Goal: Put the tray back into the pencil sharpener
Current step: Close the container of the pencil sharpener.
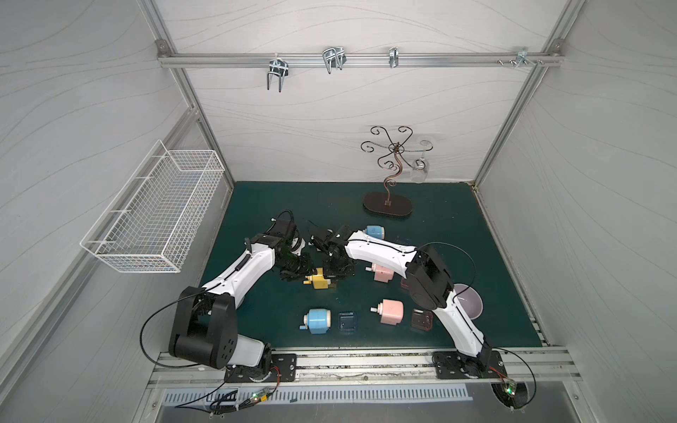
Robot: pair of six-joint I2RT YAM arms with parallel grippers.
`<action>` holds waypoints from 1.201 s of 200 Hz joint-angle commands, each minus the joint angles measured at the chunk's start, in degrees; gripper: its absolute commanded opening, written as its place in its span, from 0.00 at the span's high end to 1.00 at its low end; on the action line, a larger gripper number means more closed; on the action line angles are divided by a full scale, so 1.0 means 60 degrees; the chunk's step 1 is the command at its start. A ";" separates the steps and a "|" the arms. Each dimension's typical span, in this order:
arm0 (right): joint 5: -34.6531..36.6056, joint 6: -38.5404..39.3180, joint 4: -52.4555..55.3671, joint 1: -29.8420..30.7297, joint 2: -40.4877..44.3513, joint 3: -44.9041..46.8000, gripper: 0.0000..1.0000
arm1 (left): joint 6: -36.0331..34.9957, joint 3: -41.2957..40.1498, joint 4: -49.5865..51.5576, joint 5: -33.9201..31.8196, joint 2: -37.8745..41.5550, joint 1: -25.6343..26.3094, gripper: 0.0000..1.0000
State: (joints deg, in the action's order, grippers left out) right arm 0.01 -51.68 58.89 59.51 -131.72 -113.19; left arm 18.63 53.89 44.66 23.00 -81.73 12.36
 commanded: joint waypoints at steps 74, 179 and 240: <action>-0.0413 -0.0252 -0.0480 0.0081 0.0714 -0.0212 1.00 | -0.0160 -0.0148 0.0202 -0.0334 -0.0413 0.0035 0.51; -0.0448 -0.0331 -0.0534 0.0034 0.0776 -0.0036 0.99 | -0.0150 -0.0150 0.0203 -0.0362 -0.0425 0.0037 0.51; -0.0598 -0.0408 -0.0796 0.0020 0.0896 0.0172 0.98 | -0.0147 -0.0159 0.0201 -0.0362 -0.0396 0.0035 0.51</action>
State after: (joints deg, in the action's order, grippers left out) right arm -0.54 -53.06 57.87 59.48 -131.11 -112.22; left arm 18.65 53.89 44.66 23.00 -81.76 12.36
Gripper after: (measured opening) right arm 0.059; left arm 0.490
